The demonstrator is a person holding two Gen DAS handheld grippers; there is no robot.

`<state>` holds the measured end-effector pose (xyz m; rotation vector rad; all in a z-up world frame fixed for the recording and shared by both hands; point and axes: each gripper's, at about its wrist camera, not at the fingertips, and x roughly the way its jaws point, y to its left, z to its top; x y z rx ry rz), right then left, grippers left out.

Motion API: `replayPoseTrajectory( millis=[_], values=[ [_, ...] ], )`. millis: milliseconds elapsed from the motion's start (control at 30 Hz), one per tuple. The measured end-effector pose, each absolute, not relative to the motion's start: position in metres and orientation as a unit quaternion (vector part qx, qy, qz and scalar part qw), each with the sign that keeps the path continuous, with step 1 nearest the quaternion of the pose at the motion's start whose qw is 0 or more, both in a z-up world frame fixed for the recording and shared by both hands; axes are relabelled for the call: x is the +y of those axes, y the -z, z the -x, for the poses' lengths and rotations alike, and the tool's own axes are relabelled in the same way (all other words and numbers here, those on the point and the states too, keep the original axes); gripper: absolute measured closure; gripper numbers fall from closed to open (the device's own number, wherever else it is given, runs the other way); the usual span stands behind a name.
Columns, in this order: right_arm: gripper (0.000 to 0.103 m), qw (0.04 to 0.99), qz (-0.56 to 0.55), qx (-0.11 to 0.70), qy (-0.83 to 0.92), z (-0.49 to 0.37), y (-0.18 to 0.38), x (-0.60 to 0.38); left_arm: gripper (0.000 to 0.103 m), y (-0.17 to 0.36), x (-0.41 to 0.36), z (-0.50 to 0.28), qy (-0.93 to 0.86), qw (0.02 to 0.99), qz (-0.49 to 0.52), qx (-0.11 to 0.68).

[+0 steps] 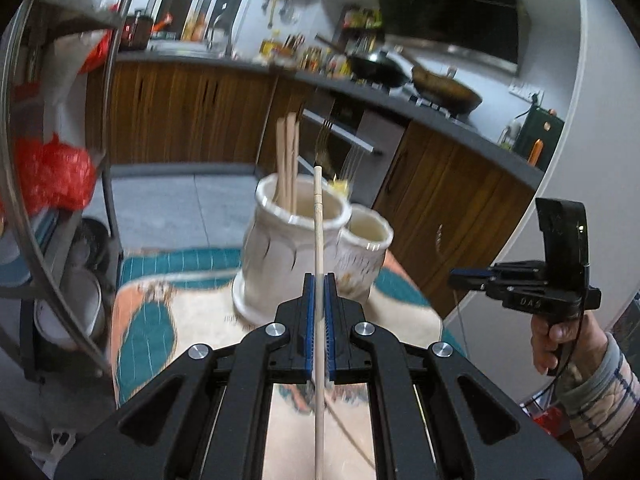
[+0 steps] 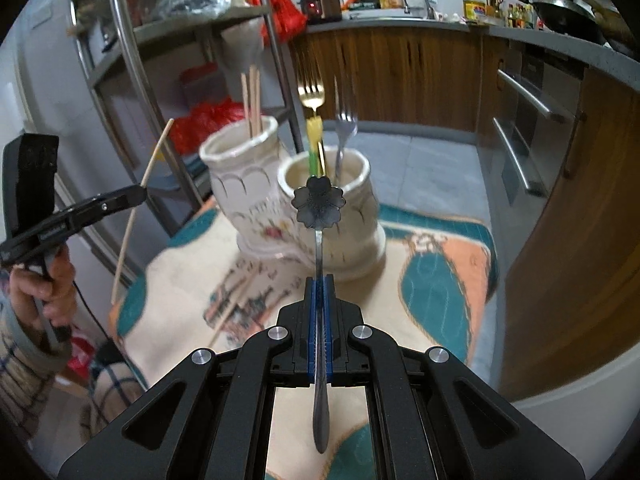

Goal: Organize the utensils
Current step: 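Drop chopstick into tall cup with left tool while right tool drops spoon into small cup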

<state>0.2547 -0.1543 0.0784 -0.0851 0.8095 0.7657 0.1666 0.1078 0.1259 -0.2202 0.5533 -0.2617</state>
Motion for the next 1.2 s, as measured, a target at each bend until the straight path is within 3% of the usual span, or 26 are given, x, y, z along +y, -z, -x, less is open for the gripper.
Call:
replayPoseTrajectory(
  millis=[867,1200],
  values=[
    [0.099,0.889,-0.078,0.245,-0.38,-0.313,-0.142,-0.133,0.099,-0.191,0.102,-0.243,0.082,0.98,0.139,0.112],
    [0.099,0.914,-0.068,0.199,-0.347,-0.335,-0.132,-0.106,0.099,-0.18,0.099,-0.274,0.055,0.987,0.132,0.069]
  ],
)
